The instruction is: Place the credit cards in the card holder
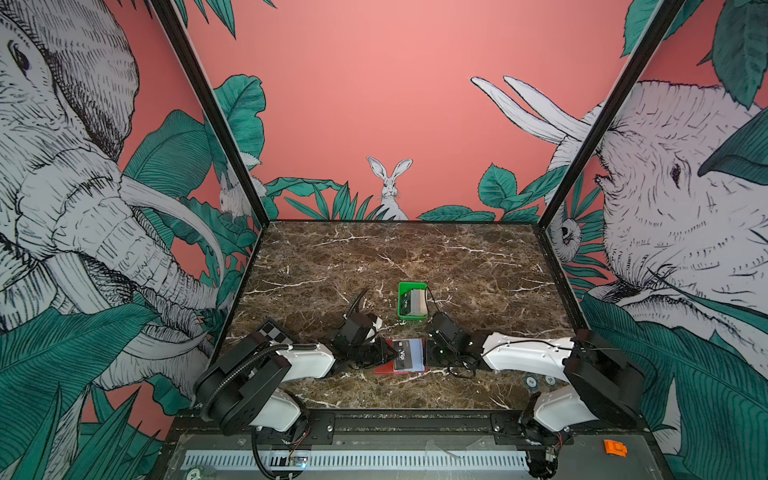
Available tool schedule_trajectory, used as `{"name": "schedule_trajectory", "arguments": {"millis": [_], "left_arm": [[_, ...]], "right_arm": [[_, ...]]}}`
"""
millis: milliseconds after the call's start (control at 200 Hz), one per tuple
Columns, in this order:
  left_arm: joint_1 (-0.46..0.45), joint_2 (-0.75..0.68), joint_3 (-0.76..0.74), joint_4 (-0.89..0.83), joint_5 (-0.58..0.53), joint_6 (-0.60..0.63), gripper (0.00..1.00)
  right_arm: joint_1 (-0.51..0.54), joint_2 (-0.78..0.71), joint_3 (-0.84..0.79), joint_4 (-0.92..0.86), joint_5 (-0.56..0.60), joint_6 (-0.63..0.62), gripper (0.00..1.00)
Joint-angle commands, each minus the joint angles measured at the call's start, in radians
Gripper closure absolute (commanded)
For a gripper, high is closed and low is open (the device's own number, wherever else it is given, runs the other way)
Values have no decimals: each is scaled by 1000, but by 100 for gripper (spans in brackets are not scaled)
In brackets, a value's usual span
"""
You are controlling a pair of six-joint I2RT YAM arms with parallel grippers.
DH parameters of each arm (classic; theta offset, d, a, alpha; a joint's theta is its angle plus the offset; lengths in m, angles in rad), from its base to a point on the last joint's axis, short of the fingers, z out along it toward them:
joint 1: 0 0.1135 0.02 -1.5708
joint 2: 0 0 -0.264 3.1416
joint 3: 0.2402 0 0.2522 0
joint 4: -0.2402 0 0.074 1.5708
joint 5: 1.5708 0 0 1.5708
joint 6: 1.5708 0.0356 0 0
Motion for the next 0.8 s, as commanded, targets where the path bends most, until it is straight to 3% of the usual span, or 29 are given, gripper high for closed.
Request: {"name": "schedule_trajectory", "arguments": {"millis": [0, 795], "left_arm": [[-15, 30, -4, 69, 2, -36, 79], [-70, 89, 78, 74, 4, -17, 79]], "right_arm": [[11, 50, -15, -31, 19, -5, 91], [13, 54, -16, -29, 25, -7, 92]]}}
